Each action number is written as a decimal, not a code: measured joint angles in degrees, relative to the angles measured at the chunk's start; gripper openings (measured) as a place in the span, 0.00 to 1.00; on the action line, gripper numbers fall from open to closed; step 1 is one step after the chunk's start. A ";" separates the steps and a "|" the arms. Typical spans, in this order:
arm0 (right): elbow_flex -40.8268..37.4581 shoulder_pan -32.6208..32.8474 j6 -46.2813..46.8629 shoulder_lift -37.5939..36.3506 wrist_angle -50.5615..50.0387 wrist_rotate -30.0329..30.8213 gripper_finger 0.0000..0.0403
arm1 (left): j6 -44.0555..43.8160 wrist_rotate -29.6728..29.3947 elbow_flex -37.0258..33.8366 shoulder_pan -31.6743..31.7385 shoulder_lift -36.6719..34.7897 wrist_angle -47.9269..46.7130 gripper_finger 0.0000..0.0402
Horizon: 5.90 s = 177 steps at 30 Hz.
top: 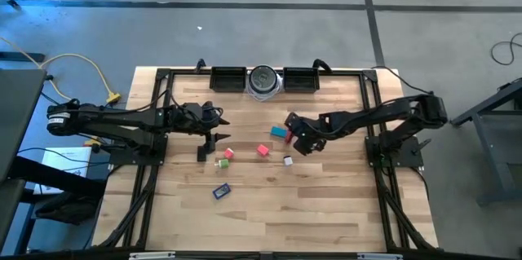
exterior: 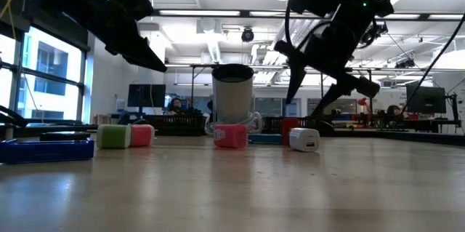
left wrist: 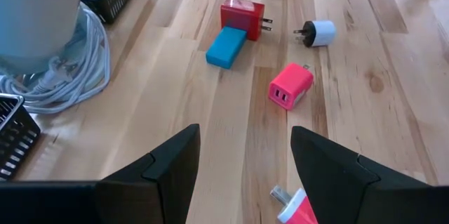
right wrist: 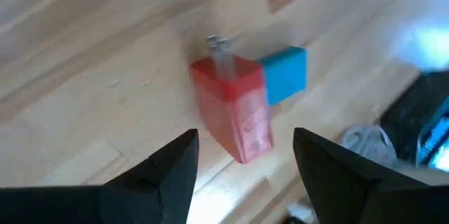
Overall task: Pick & Place Office items
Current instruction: Put the red charger adapter into the left black basket
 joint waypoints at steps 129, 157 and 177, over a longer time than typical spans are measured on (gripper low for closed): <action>-4.94 -2.38 62.31 0.25 64.75 -22.47 0.25 | 2.97 8.11 -0.04 -1.60 14.62 50.47 0.54; -4.51 -2.51 62.83 0.25 65.27 -22.86 0.25 | 1.23 9.59 4.24 -1.62 19.71 53.13 0.54; -4.51 -2.51 62.81 0.27 65.17 -22.93 0.25 | 0.15 11.30 6.88 -1.62 21.72 51.14 0.53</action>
